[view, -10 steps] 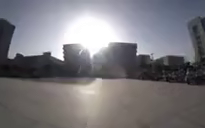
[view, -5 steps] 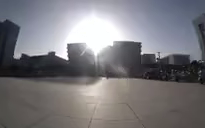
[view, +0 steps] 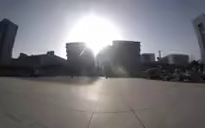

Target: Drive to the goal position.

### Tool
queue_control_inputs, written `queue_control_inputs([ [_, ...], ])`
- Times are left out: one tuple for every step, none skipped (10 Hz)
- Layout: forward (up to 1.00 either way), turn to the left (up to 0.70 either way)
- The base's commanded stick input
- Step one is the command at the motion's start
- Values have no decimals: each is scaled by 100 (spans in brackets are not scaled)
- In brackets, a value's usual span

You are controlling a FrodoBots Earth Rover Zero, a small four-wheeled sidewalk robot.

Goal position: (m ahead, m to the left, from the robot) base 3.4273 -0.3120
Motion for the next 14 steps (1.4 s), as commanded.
queue_control_inputs([
  [100,4],
  [100,4],
  [100,4],
  [100,4],
  [100,4],
  [100,4],
  [100,4],
  [100,4],
  [100,4],
  [100,4],
  [100,4],
  [100,4],
  [100,4],
  [100,4],
])
